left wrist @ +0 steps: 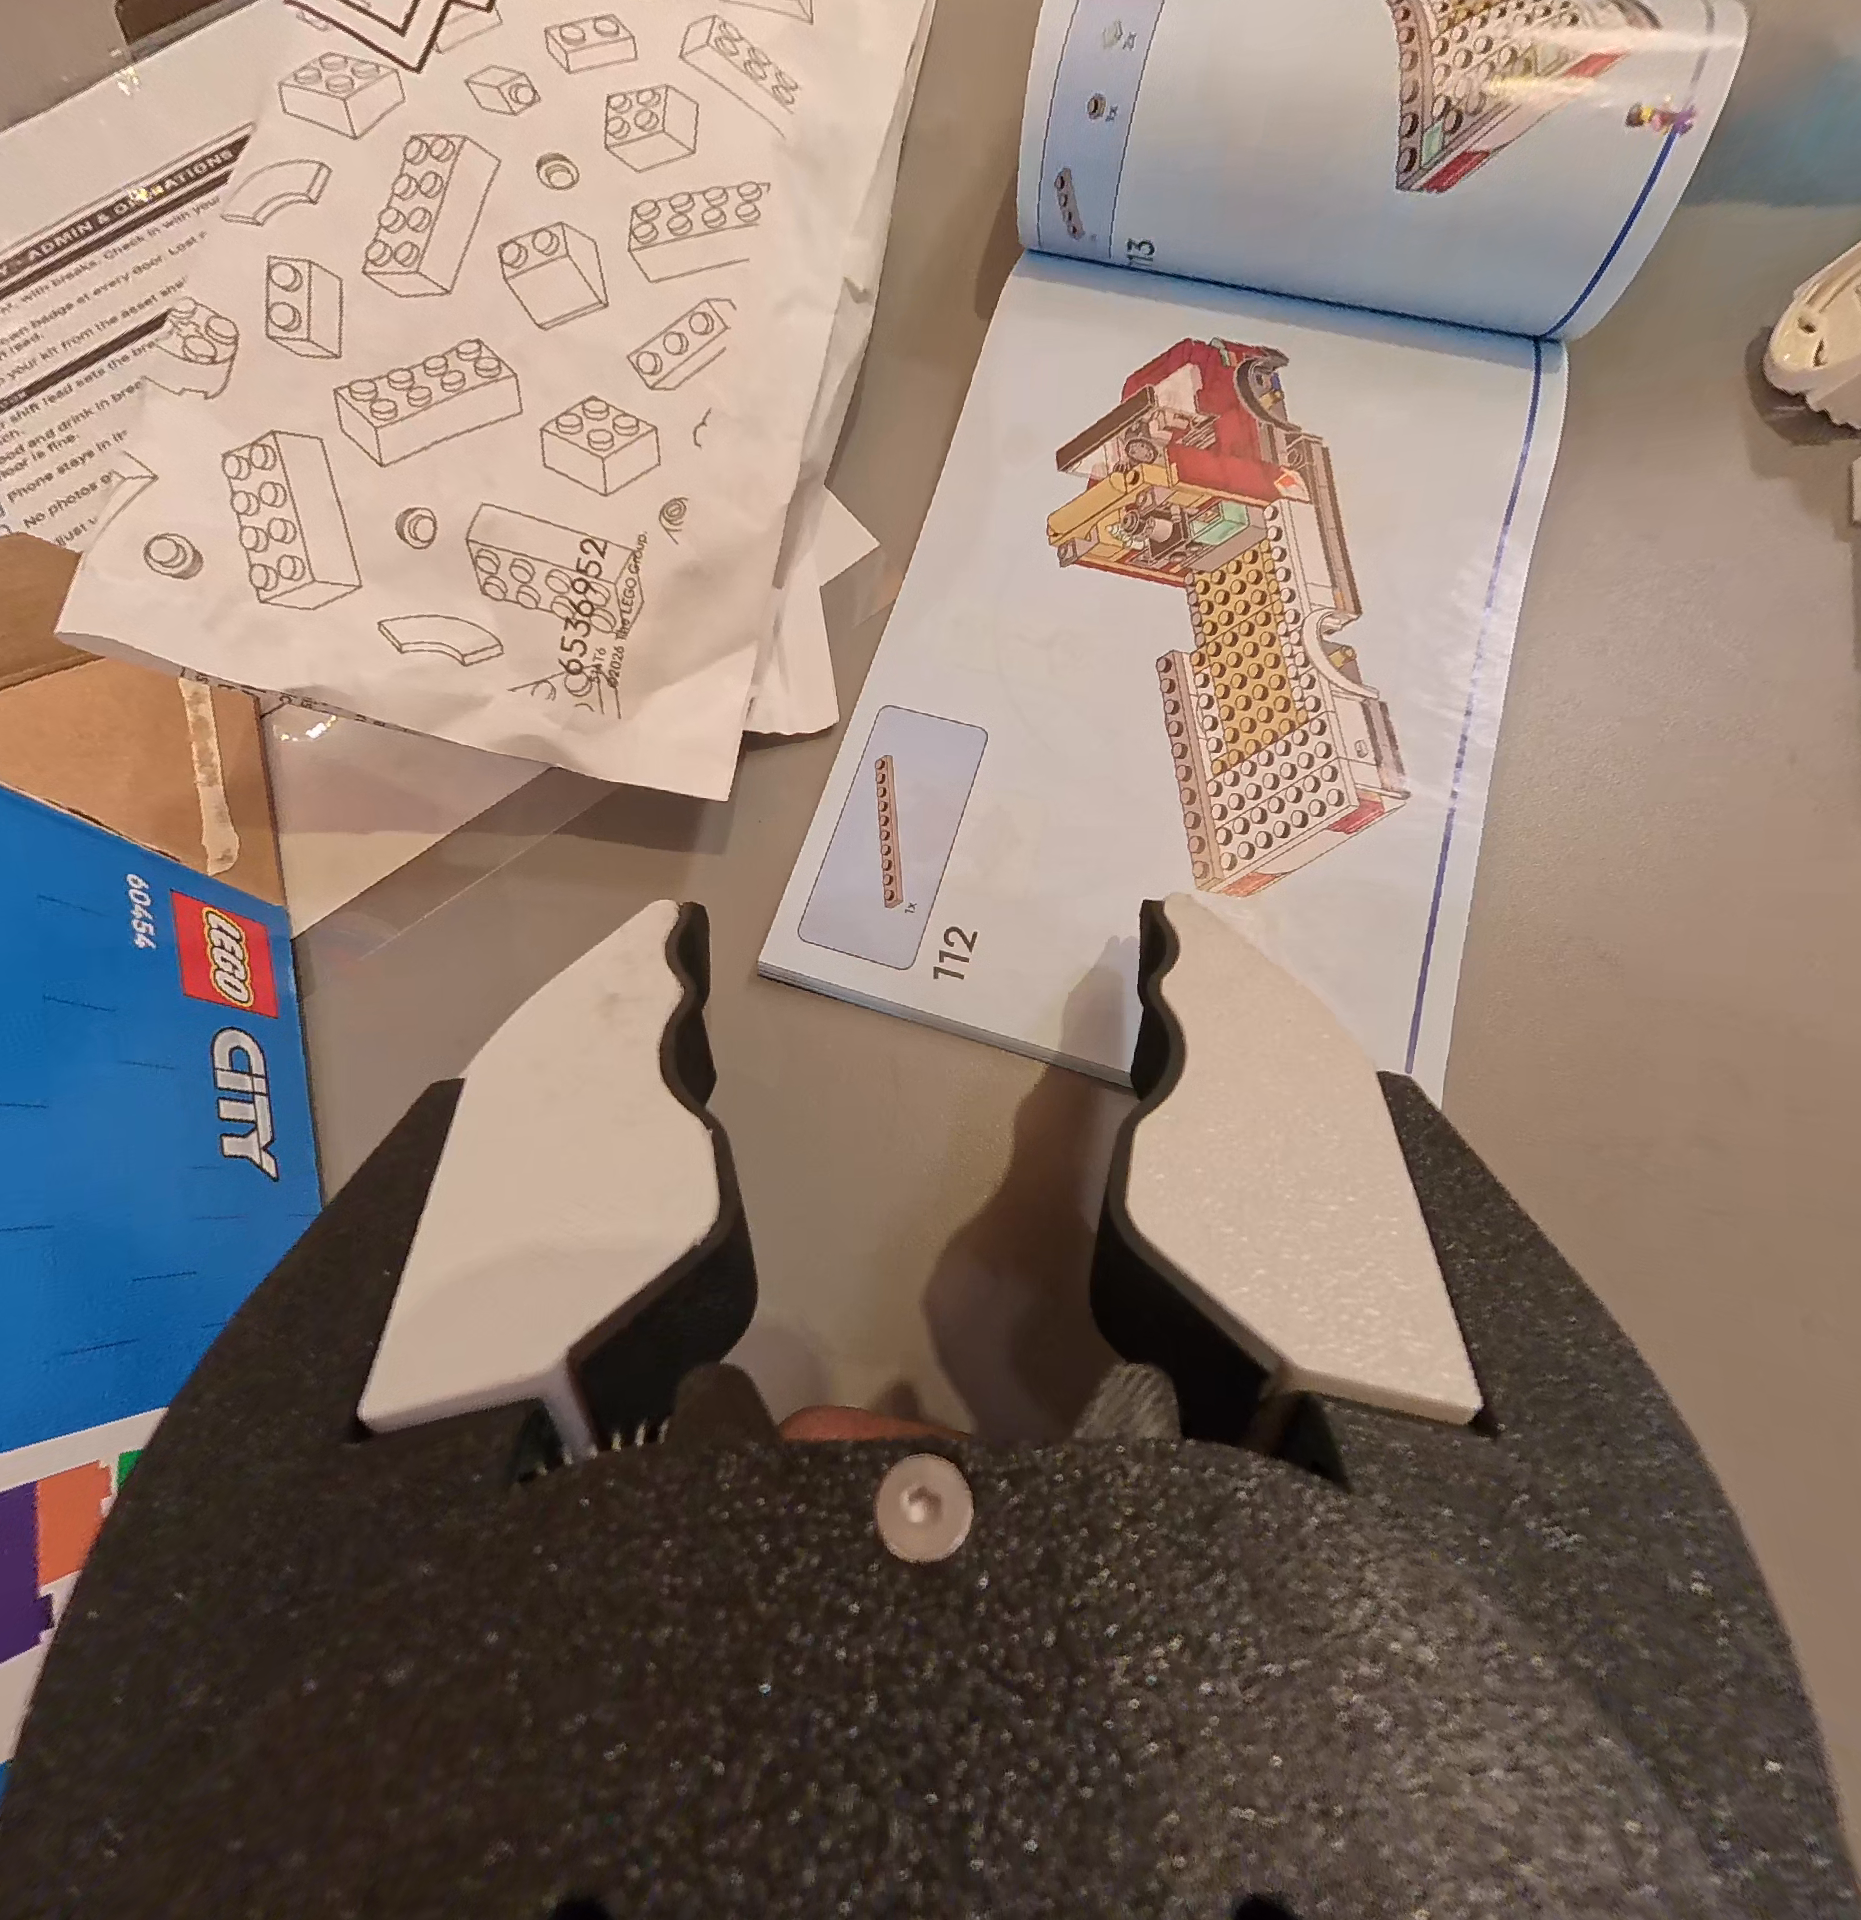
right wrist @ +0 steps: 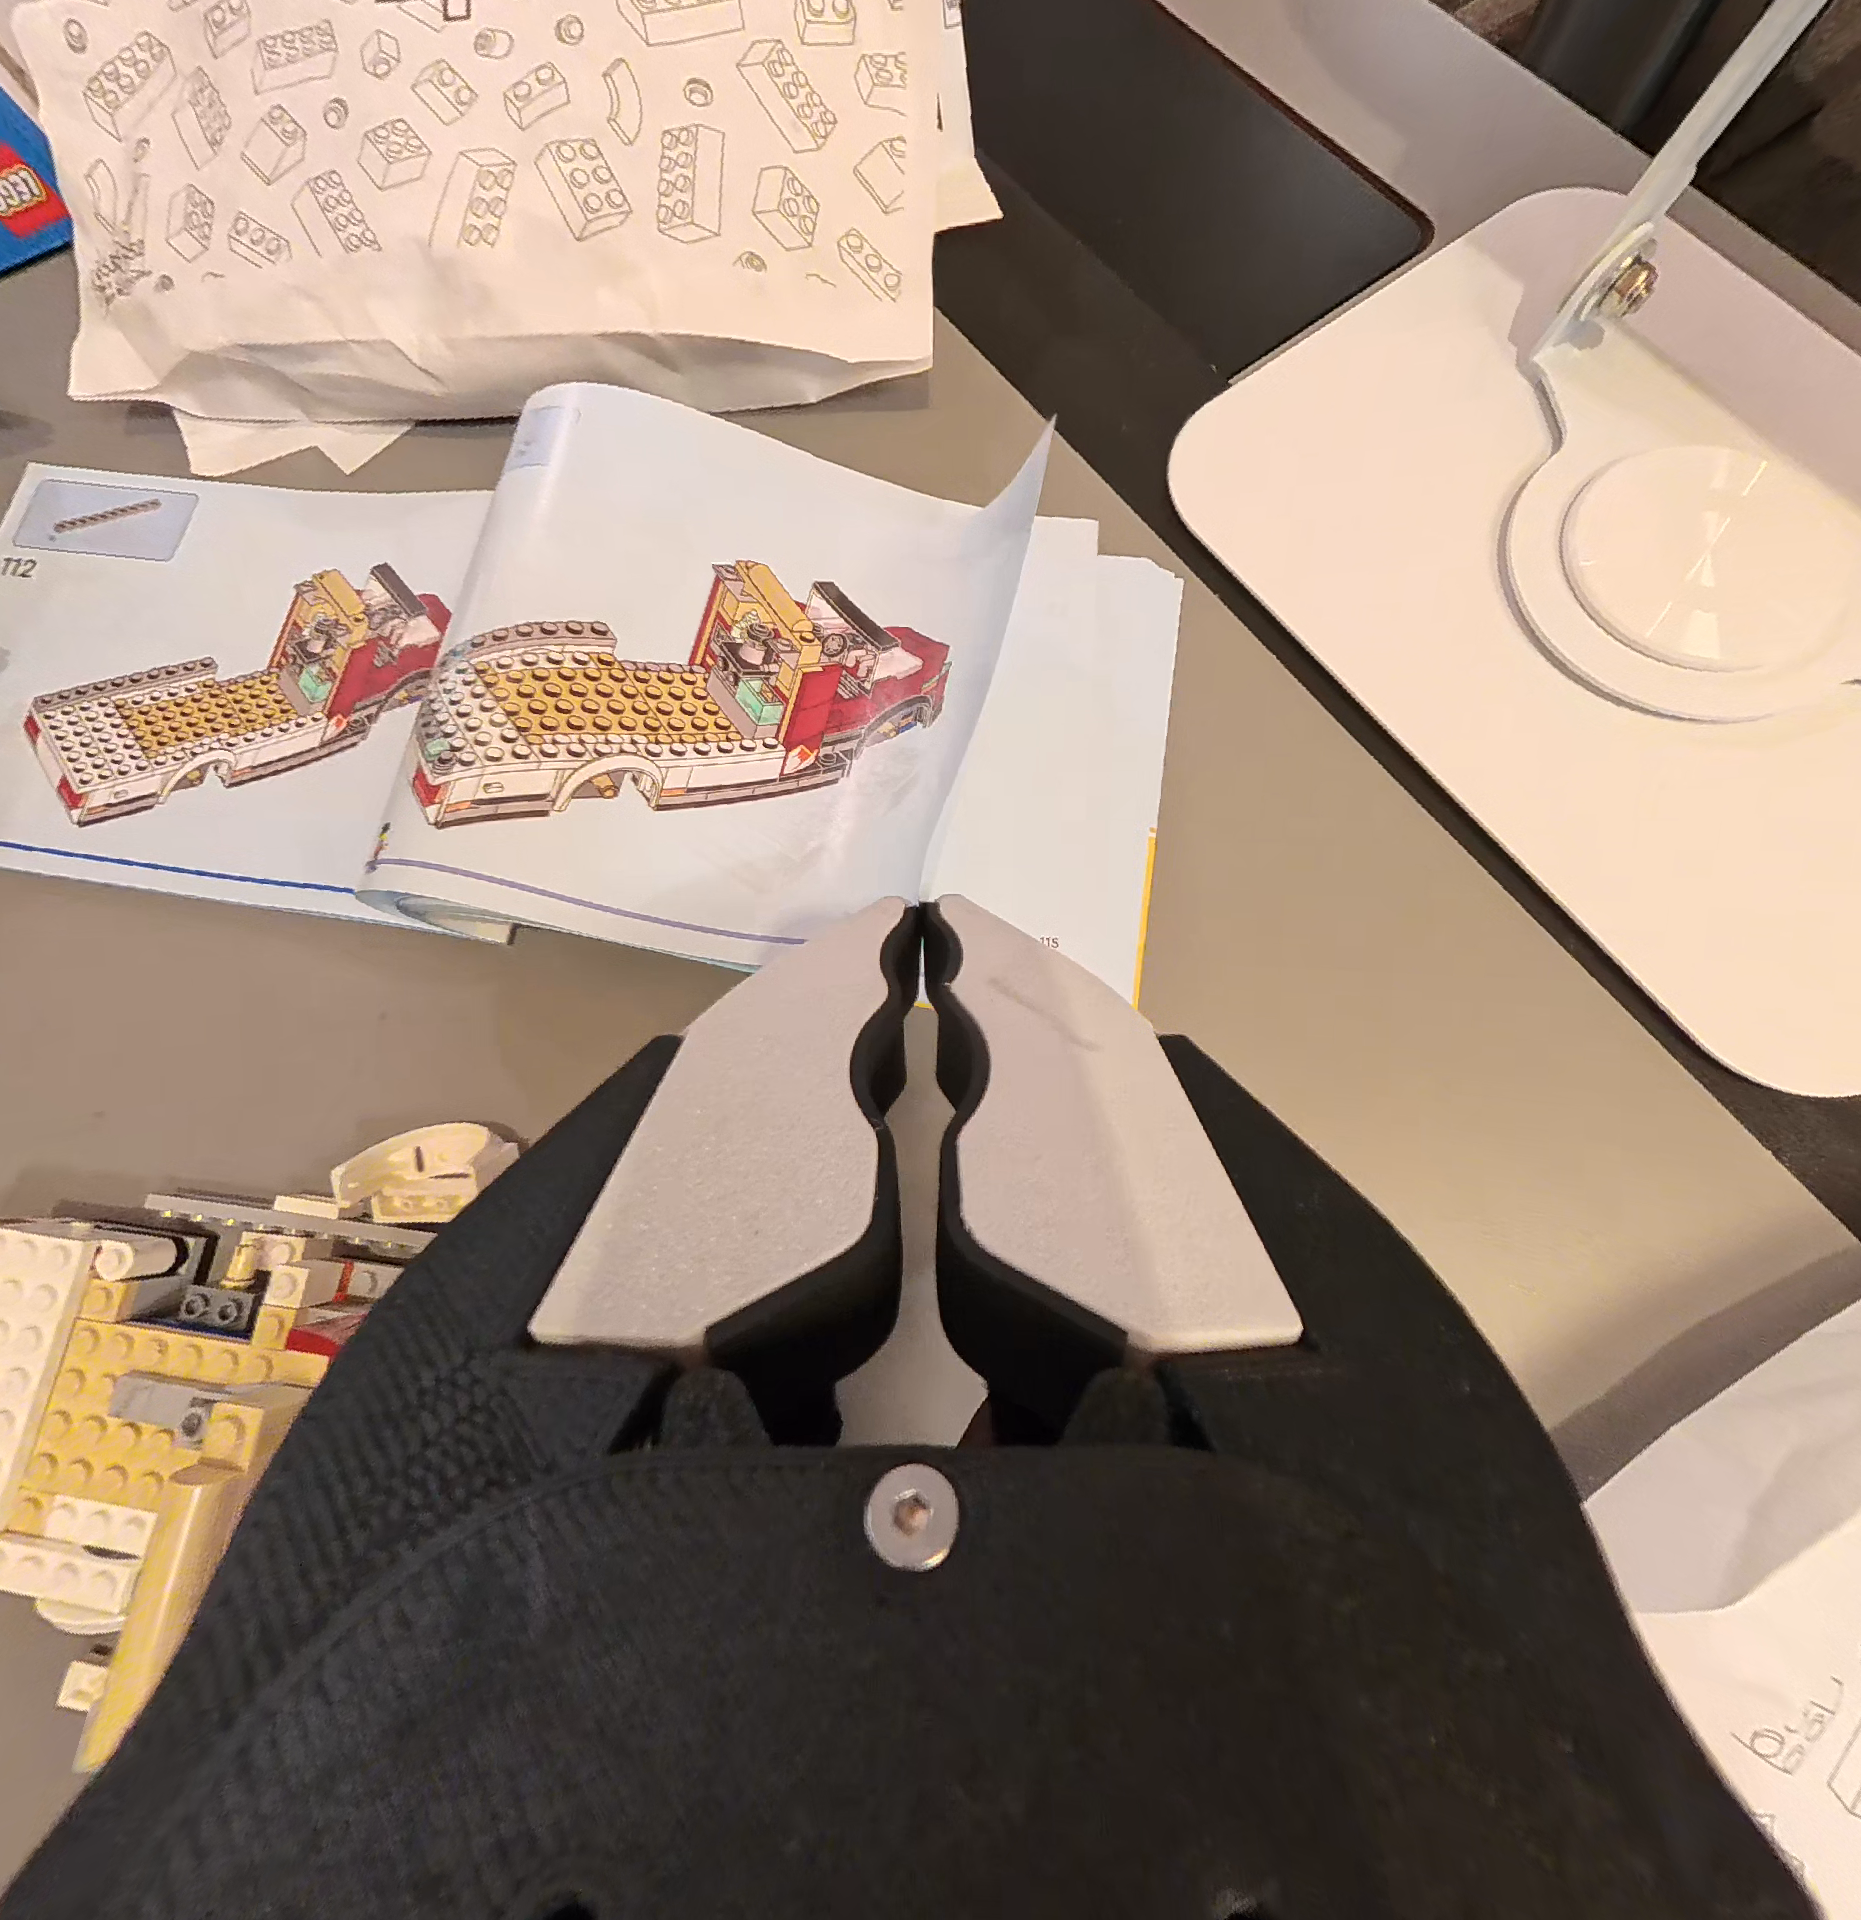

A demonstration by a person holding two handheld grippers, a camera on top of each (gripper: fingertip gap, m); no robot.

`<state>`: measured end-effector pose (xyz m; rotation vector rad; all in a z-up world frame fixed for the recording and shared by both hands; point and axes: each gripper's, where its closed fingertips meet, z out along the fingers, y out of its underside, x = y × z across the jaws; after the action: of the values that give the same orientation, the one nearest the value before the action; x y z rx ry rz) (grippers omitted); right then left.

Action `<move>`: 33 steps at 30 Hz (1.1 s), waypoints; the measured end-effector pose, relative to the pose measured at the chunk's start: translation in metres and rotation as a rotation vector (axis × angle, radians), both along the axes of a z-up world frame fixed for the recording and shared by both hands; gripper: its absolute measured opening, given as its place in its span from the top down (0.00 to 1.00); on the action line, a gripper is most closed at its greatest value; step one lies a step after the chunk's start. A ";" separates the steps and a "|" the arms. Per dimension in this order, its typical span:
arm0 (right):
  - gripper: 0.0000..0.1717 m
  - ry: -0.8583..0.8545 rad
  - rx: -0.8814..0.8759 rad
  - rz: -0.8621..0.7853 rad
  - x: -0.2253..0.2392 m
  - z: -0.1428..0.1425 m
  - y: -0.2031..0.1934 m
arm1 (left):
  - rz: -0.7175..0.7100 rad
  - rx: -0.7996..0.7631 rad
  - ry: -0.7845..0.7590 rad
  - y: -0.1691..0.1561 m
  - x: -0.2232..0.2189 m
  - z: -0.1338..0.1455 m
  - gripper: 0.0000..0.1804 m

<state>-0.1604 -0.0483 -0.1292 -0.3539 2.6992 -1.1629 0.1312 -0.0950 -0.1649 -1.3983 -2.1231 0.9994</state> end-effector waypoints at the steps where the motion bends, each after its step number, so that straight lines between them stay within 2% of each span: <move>1: 1.00 0.000 0.001 -0.002 -0.001 0.000 0.000 | 0.000 0.000 0.000 0.000 0.000 0.000 0.56; 26: 1.00 -0.007 0.014 -0.045 -0.016 -0.009 0.001 | -0.002 -0.002 -0.002 0.000 0.000 0.000 0.56; 33: 0.99 -0.011 0.067 -0.055 -0.018 -0.024 0.003 | -0.012 -0.014 0.003 0.001 -0.002 0.001 0.56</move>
<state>-0.1783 -0.0455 -0.1533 -0.2645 2.7466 -1.0815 0.1292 -0.0938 -0.1635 -1.4135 -2.1066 1.0135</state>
